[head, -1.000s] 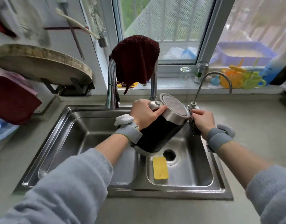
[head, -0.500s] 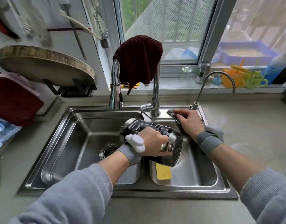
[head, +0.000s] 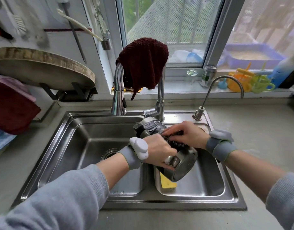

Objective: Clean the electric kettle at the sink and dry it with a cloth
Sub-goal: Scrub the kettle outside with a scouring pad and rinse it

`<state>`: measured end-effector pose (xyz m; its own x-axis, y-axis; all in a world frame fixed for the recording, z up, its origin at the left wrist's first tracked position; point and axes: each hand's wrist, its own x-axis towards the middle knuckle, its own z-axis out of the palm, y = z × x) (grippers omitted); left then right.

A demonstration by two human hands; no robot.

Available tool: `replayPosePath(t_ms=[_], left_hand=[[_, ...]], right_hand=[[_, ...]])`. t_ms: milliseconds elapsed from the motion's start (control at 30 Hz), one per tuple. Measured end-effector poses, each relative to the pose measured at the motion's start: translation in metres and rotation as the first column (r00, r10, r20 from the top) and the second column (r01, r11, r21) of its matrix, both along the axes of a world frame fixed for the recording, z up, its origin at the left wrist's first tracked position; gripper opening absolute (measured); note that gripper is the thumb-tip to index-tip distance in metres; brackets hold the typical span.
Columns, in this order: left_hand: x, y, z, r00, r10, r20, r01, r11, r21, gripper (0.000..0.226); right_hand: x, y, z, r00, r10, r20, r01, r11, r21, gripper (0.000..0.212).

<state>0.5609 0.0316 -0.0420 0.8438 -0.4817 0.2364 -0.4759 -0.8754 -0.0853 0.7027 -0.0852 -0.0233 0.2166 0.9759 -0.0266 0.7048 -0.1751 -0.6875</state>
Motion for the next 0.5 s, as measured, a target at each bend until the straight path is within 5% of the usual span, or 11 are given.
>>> replayPosePath(t_ms=[100, 300, 500], left_hand=[[-0.014, 0.000, -0.014, 0.991, -0.074, -0.109, 0.073, 0.997, -0.009, 0.041], [-0.030, 0.025, -0.015, 0.995, -0.037, -0.094, 0.031, 0.997, -0.073, 0.042], [-0.037, 0.010, -0.025, 0.977, -0.166, -0.130, 0.158, 0.985, -0.068, 0.045]], right_hand=[[-0.013, 0.027, -0.011, 0.981, 0.169, 0.098, -0.165, 0.985, -0.048, 0.025], [-0.022, 0.048, -0.025, 0.982, 0.122, 0.143, -0.138, 0.985, 0.103, 0.026], [-0.018, 0.030, -0.032, 0.979, 0.171, 0.113, -0.182, 0.979, 0.091, 0.024]])
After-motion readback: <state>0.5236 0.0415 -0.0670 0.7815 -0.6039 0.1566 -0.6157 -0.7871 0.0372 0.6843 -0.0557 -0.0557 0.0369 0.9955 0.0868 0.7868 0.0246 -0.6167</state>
